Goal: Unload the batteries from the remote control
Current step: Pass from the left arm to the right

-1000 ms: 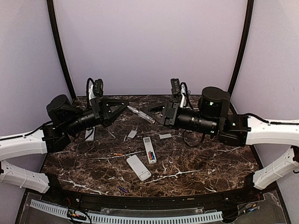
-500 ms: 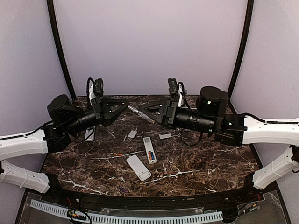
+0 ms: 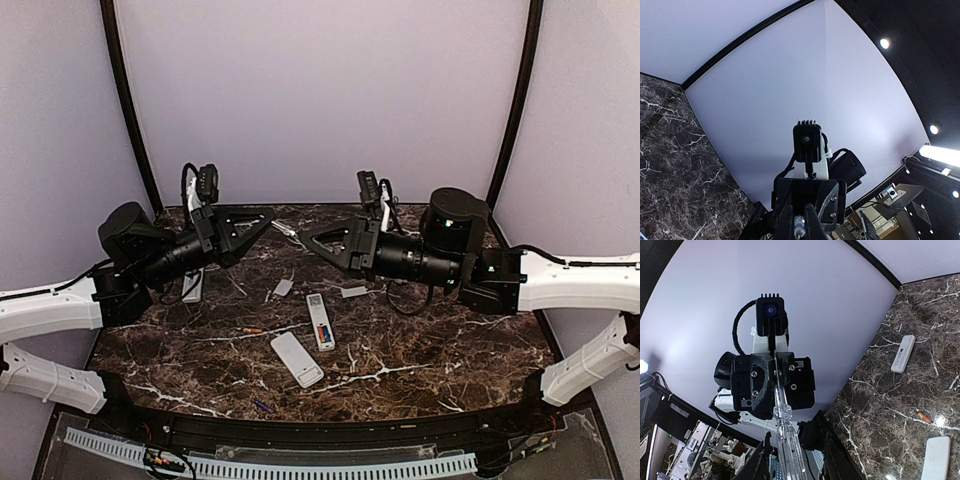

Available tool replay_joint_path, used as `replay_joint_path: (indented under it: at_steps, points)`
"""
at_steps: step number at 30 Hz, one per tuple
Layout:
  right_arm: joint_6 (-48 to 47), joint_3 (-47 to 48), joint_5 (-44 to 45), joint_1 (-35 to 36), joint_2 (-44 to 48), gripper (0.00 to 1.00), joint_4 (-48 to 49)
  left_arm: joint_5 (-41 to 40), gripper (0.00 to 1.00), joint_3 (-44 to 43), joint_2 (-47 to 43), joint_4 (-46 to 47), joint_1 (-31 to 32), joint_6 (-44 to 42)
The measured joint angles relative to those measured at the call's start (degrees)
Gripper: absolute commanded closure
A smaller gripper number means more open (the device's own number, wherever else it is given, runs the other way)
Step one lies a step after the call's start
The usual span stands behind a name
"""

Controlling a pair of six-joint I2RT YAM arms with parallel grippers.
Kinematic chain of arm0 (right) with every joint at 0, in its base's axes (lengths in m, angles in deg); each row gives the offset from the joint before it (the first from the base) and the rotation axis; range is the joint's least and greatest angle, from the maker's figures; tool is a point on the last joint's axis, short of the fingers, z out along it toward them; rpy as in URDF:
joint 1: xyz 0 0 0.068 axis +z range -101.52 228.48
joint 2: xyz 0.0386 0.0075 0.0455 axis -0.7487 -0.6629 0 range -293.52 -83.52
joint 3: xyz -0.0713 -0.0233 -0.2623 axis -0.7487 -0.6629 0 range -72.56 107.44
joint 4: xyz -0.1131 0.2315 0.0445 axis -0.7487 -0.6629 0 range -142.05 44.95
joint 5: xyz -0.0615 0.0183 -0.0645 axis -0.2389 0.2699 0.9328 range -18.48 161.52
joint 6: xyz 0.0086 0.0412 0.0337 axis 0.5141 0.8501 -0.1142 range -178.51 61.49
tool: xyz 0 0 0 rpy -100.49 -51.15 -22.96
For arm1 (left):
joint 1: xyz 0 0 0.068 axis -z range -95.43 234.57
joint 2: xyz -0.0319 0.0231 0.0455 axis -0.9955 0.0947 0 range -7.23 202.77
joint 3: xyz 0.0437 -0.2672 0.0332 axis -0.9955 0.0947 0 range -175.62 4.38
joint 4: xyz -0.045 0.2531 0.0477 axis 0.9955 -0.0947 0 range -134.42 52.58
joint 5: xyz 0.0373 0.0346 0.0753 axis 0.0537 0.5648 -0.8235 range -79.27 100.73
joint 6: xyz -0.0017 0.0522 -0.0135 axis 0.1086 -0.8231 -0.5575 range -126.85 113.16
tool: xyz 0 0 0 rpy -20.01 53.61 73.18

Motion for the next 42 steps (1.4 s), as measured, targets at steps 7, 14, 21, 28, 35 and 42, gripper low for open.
replay_joint_path:
  at_steps: [7,14,21,28,35,42]
  points:
    - [0.63,-0.04,-0.24,0.0,0.0,0.7,1.16,-0.09,1.0,0.0,0.17,0.11,0.0,-0.15]
    - [0.98,-0.07,-0.79,0.0,0.0,0.69,1.42,-0.2,1.0,0.0,0.7,1.11,0.0,-0.35]
    - [1.44,-0.09,-1.33,0.0,0.0,0.75,1.51,-0.2,1.0,0.0,1.4,2.56,0.0,-0.35]
    - [2.25,-0.59,-1.42,0.0,0.0,0.87,2.12,-0.15,1.0,0.0,1.6,3.3,0.0,-0.22]
    - [1.99,-0.96,-1.46,0.0,0.02,1.0,4.66,-0.09,0.89,0.07,1.36,3.8,0.0,0.68]
    - [1.57,-1.53,2.99,0.04,1.29,1.0,-1.9,-1.46,0.3,0.07,-1.03,-4.7,0.0,-1.92]
